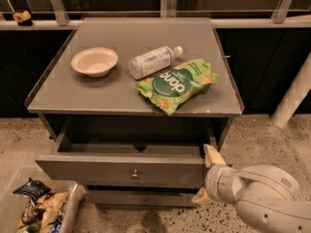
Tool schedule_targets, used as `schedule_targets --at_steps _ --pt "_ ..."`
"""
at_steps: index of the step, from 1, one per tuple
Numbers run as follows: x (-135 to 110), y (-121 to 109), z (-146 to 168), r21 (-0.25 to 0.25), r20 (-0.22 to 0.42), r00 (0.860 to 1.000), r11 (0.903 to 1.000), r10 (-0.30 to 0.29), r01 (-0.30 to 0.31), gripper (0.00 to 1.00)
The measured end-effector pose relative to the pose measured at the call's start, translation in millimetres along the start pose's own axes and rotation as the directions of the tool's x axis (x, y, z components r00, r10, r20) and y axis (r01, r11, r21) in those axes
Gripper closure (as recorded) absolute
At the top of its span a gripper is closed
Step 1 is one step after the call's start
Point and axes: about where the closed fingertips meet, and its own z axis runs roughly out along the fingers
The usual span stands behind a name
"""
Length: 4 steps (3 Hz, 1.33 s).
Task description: Open top drawer
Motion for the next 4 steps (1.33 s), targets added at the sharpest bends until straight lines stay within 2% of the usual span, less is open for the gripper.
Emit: schedule_targets --at_steps 3,4 --pt "0.0 0.0 0.0 0.000 0.000 1.000 1.0000 0.000 0.000 0.89" --pt "0.0 0.0 0.0 0.000 0.000 1.000 1.0000 0.000 0.000 1.00"
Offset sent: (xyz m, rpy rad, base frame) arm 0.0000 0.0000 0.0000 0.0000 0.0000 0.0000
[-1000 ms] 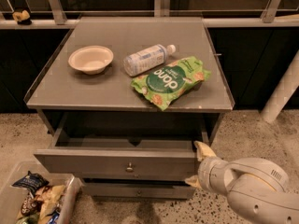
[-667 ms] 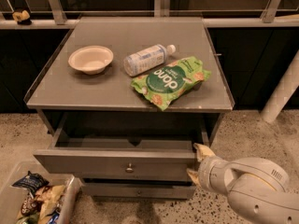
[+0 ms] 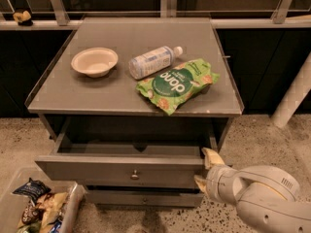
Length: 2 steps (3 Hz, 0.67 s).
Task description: Open top drawer
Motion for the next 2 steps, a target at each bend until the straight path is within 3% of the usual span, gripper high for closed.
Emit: schedule_targets --at_steps 2 --pt "-3.0 -4.9 -6.0 0.000 0.000 1.000 1.0000 0.000 0.000 1.00"
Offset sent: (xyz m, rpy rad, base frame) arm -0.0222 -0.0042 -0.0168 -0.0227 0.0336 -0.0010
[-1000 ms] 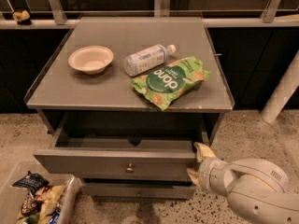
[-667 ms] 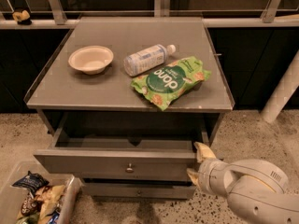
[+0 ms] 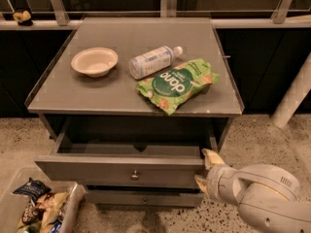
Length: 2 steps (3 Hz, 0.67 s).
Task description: Open top drawer
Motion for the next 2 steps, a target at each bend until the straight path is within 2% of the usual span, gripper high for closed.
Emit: schedule_targets --at_steps 2 --pt "-4.8 -1.9 -4.1 0.002 -0.001 1.000 1.0000 0.000 0.000 1.00"
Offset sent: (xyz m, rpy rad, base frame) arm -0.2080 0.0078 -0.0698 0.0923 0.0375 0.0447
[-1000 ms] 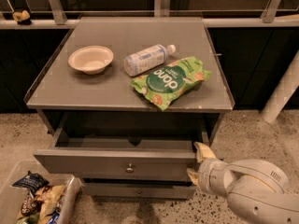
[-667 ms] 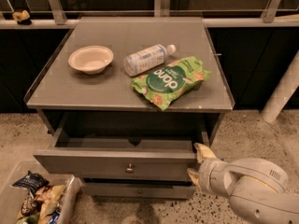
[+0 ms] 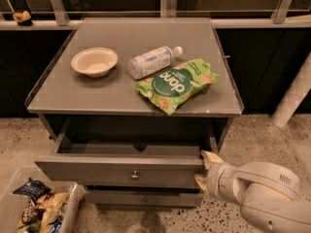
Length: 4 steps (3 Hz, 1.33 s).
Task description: Open top drawer
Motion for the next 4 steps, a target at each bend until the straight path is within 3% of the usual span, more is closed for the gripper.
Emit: schedule_targets --at_steps 4 --pt "-4 9 -18 0.017 0.034 0.999 0.9995 0.024 -0.025 1.00"
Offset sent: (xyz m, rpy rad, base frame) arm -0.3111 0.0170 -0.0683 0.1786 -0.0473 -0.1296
